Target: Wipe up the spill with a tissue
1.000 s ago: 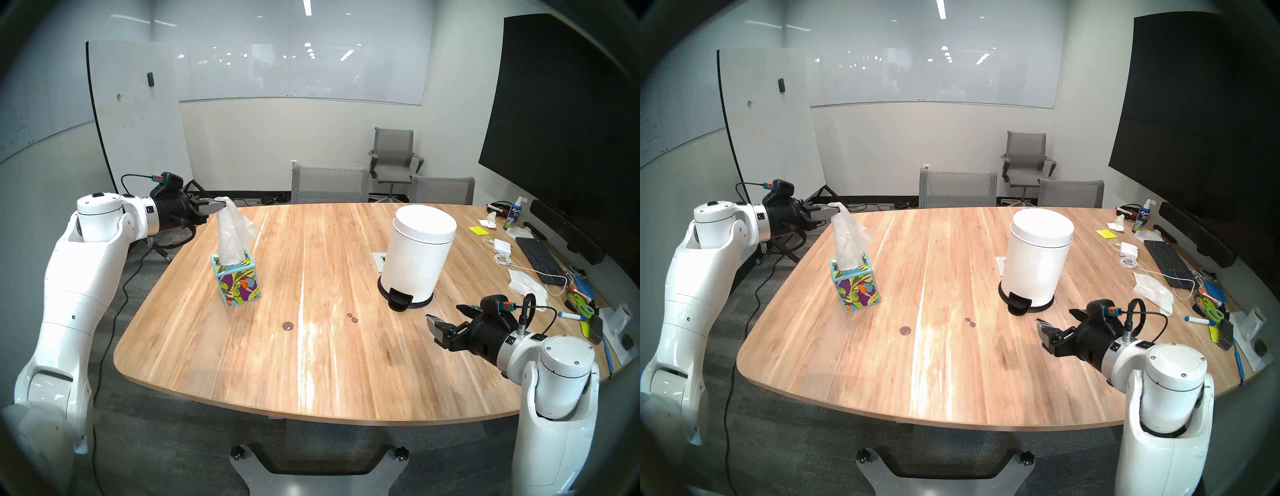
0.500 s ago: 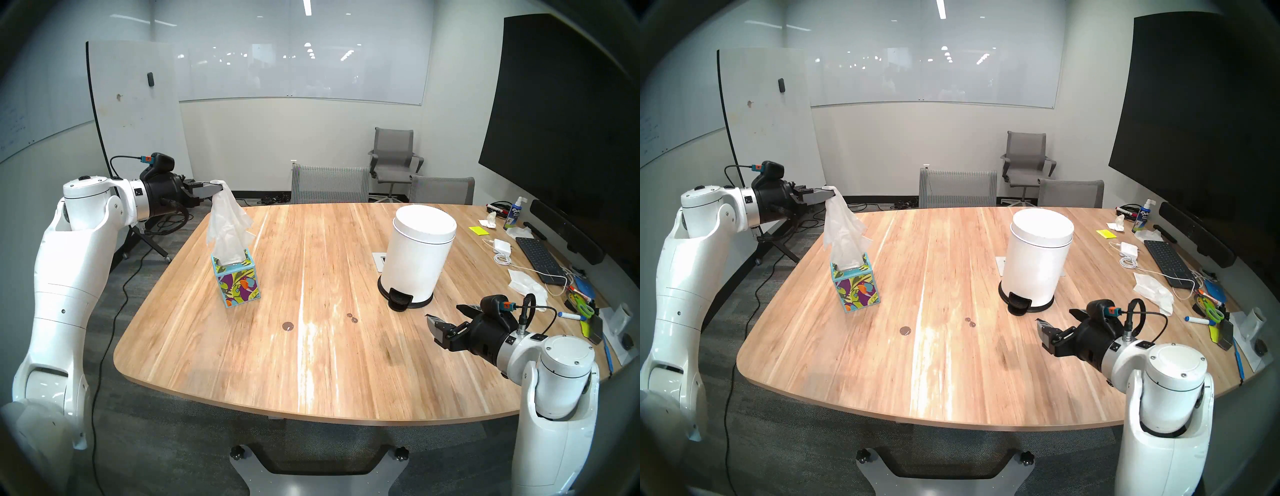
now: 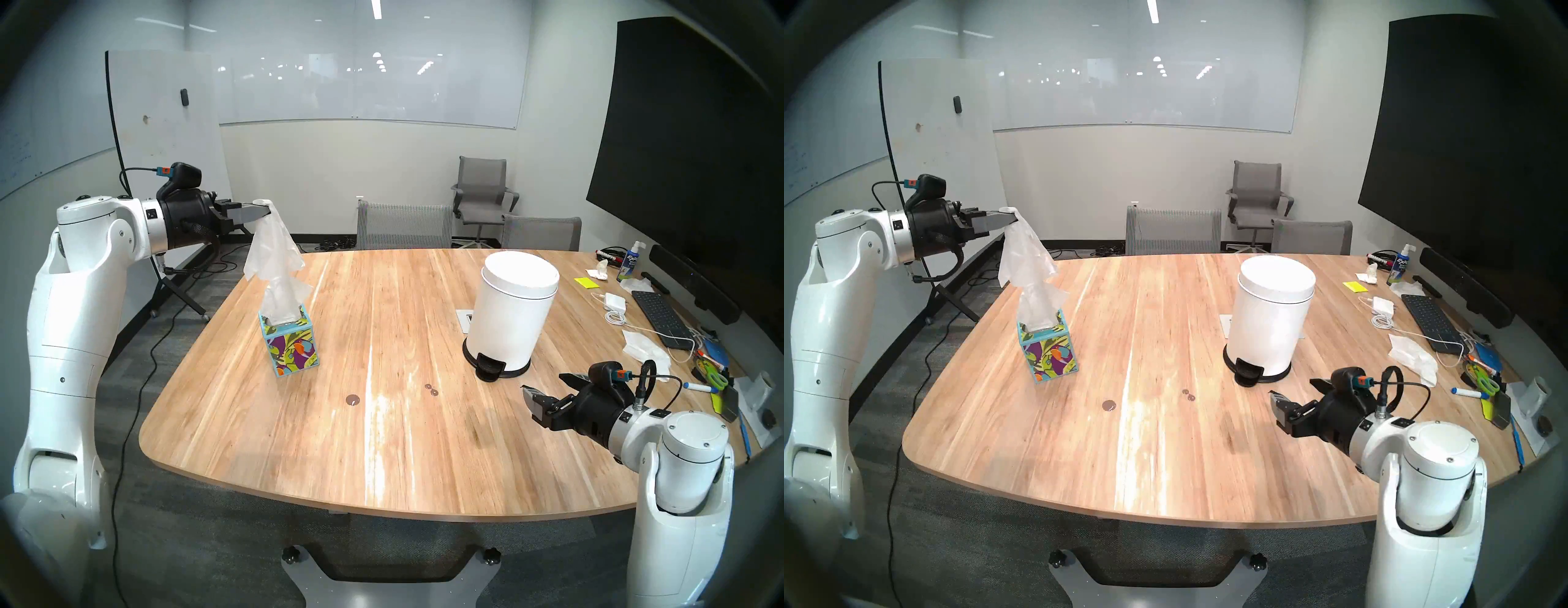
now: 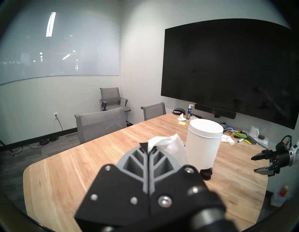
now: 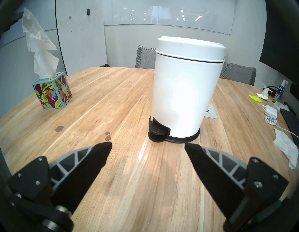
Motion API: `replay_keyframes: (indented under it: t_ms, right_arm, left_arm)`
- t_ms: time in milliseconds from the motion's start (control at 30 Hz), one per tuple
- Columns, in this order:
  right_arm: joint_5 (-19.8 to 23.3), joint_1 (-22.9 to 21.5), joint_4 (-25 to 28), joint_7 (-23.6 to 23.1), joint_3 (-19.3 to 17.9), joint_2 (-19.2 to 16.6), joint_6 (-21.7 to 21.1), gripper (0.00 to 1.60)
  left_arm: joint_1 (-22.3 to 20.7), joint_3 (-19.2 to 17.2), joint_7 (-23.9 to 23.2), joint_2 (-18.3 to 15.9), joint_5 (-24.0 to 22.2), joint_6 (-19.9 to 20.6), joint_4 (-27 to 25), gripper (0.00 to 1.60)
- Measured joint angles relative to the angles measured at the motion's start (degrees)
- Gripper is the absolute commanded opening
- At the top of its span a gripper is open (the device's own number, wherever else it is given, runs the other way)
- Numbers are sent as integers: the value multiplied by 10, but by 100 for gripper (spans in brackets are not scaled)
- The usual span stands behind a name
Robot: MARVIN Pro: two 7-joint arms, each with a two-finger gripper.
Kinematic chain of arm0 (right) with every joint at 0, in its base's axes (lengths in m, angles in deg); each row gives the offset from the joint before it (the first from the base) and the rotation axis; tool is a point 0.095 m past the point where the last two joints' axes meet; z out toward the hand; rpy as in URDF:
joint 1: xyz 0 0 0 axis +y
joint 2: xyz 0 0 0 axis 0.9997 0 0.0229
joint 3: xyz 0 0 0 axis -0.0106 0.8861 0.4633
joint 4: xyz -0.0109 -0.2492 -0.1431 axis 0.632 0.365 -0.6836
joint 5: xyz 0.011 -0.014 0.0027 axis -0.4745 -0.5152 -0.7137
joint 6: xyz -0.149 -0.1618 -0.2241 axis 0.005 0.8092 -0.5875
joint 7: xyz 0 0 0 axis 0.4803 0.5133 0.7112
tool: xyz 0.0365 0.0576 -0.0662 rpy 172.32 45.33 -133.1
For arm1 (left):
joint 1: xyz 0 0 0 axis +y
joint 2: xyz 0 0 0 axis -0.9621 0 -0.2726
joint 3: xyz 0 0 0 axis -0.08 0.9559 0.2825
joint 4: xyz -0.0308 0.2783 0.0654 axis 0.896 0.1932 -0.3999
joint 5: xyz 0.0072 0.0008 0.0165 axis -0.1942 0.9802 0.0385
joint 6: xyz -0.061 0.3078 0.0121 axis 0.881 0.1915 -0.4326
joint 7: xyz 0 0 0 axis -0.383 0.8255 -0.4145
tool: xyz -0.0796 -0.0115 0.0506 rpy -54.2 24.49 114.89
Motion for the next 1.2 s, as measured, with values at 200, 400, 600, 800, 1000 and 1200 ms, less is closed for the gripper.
replay_keyframes:
  t_ms: [200,400,600,800,1000,1200]
  right_arm:
    - [0,0,0,0,0,0,0,160]
    - [0,0,0,0,0,0,0,160]
    - [0,0,0,0,0,0,0,160]
    - [0,0,0,0,0,0,0,160]
    - [0,0,0,0,0,0,0,160]
    - [0,0,0,0,0,0,0,160]
  left_arm:
    - [8,-21,-12,-4,-16,37,-31,0]
    - [30,-36,-18,-9,-24,57,-62,0]
    - [56,-39,-11,-11,-24,61,-78,0]
    - [81,-39,-12,-12,-24,58,-89,0]
    - [109,-38,-16,-12,-24,53,-103,0]
    - [137,-36,-18,-8,-23,50,-124,0]
